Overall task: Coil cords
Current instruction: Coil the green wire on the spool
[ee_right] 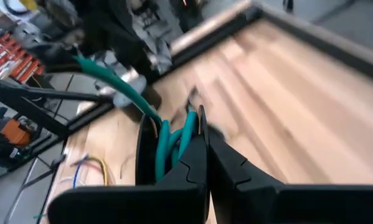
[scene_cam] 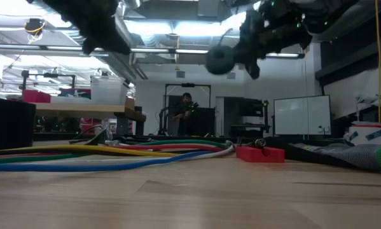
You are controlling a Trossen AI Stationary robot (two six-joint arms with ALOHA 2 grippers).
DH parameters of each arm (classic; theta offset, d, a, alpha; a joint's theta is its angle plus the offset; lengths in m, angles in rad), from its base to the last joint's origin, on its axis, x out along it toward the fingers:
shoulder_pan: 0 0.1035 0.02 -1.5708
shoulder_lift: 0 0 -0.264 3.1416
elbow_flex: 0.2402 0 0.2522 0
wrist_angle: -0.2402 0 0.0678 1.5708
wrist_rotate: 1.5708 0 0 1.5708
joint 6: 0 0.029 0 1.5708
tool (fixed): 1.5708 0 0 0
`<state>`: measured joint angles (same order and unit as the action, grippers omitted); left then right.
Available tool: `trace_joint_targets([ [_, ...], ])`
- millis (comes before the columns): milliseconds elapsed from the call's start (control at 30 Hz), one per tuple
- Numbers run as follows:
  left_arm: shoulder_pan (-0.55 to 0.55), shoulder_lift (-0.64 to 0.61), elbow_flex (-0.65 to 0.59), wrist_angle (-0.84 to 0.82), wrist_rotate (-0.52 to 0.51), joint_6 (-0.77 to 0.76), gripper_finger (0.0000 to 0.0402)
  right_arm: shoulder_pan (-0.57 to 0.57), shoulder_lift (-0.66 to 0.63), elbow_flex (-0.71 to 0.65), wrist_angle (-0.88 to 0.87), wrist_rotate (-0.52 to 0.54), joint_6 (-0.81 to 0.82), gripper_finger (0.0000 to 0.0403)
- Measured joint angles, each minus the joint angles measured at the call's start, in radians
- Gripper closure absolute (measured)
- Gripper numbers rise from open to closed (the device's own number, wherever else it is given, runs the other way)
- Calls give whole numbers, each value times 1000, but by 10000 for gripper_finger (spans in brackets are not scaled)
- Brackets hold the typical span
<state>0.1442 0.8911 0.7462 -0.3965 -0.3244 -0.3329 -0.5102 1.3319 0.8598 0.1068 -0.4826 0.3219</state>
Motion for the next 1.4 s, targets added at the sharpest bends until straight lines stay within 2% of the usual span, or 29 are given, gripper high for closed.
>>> trace_joint_targets([
  [200, -1, -79, -138, 113, 32, -33, 399, 0, 65, -57, 27, -20, 33, 401],
  [400, 0, -134, -232, 221, 35, 49, 400, 0, 154, -111, 214, -140, 45, 401],
  [567, 0, -182, -282, 262, 90, 84, 400, 23, 235, -115, 331, -170, 41, 401],
  [667, 0, -209, -316, 341, 121, 104, 399, 52, 289, -115, 418, -194, 41, 401],
  [967, 0, -250, -348, 398, 138, 74, 399, 136, 432, -116, 566, -209, 51, 401],
  [1233, -1, -247, -349, 437, 168, 56, 399, 153, 519, -115, 668, -208, 93, 401],
  [1400, -1, -247, -349, 443, 167, 48, 400, 153, 565, -115, 678, -140, 199, 401],
])
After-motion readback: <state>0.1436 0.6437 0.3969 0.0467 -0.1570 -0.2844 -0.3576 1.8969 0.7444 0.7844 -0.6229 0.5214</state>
